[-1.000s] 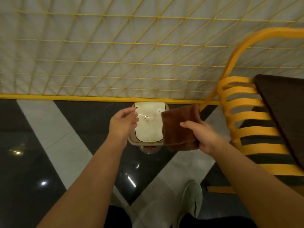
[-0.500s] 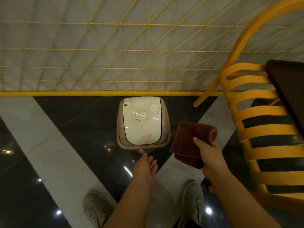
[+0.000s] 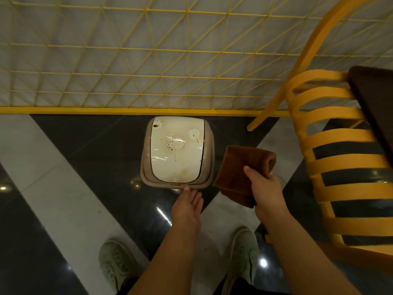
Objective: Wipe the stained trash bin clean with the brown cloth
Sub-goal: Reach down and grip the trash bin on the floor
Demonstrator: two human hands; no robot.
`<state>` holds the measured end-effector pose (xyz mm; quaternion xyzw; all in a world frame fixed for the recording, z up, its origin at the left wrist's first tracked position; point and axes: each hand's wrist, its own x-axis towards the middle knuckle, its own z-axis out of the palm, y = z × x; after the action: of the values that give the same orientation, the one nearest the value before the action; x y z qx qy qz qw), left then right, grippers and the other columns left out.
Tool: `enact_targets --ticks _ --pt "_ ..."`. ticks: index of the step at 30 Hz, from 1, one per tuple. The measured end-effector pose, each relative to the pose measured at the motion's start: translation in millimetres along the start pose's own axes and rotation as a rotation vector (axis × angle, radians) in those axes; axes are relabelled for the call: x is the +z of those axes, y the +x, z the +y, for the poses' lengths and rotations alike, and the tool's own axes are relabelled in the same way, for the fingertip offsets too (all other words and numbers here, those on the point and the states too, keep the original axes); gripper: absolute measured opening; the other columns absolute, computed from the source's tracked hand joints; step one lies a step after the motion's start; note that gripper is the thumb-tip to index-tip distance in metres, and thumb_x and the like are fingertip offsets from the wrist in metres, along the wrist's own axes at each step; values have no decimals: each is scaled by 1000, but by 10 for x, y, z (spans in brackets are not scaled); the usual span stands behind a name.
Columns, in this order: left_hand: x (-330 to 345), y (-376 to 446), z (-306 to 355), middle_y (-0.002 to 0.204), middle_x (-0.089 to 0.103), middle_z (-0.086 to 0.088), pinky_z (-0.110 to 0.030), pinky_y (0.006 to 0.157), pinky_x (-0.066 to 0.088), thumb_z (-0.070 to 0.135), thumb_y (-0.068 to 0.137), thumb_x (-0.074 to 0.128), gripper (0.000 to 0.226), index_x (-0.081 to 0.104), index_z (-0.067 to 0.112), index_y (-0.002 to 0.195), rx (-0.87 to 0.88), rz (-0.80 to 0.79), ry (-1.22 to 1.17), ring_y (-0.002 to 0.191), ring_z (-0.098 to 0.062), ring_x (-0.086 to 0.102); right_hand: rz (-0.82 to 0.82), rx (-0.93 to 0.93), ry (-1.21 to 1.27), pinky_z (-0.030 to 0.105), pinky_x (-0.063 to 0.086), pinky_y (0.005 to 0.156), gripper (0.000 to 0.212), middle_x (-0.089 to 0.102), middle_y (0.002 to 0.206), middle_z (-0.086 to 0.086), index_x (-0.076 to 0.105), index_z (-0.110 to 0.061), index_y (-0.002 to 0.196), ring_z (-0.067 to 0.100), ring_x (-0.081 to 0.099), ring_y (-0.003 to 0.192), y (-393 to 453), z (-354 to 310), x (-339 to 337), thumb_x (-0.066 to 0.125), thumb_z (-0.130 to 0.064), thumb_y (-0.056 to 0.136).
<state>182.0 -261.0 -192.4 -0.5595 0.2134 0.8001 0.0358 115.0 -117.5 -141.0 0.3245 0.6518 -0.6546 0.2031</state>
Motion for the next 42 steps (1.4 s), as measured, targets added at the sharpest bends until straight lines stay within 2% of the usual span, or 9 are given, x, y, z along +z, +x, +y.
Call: enact_targets --ticks 8,11,16,20,22,26,29,36,42 --pt "-433 -173 116 116 64 -14 -36 92 48 15 92 59 33 57 8 124 49 103 31 106 -25 61 -34 -29 -20 40 52 77 23 66 99 -3 54 -35 110 21 64 88 -109 51 196 62 -28 90" --pt "-563 -190 211 108 67 -14 -35 83 51 14 92 59 27 60 8 118 65 148 26 95 -24 64 -1 -67 -29 43 52 84 29 65 103 -2 53 -32 119 22 64 92 -145 66 229 61 -29 91" --pt "-819 -165 404 105 70 -12 -40 91 52 15 89 63 23 64 8 111 156 178 117 96 -25 67 53 -113 -16 35 50 71 17 61 92 -6 48 -38 93 17 61 83 -172 115 198 61 -26 91" --pt "-931 -203 520 105 69 -10 -36 86 53 14 89 62 20 65 12 109 202 188 235 95 -22 66 76 -121 -80 35 49 67 22 59 97 -3 47 -33 108 18 59 81 -208 156 185 60 -26 92" --pt "-939 -232 525 106 68 -11 -36 84 52 11 90 60 21 63 13 111 188 158 303 93 -23 65 78 -123 -132 35 51 62 28 59 100 -1 48 -30 117 20 60 82 -261 187 172 59 -26 92" --pt "-918 -233 549 109 66 -15 -37 84 52 3 92 56 31 56 9 122 161 121 373 91 -25 65 44 -126 -251 49 52 86 34 60 113 6 49 -28 123 29 61 99 -322 312 102 60 -28 91" --pt "-912 -194 607 111 65 -16 -37 83 51 2 93 54 31 55 8 123 181 123 398 91 -24 64 25 -134 -245 42 53 77 22 61 106 2 48 -36 109 24 62 94 -352 376 65 60 -30 91" --pt "-936 -139 685 107 67 -14 -39 86 52 4 93 55 29 58 10 121 199 112 348 93 -25 66 -2 -188 -250 29 50 65 27 61 101 -7 48 -38 111 16 61 90 -343 467 169 62 -39 88" --pt "-941 -124 706 109 67 -13 -39 86 52 2 94 51 38 53 13 131 233 61 384 98 -26 65 22 -240 -329 28 49 66 15 61 97 -4 55 -32 108 16 60 89 -246 455 380 55 -34 94"
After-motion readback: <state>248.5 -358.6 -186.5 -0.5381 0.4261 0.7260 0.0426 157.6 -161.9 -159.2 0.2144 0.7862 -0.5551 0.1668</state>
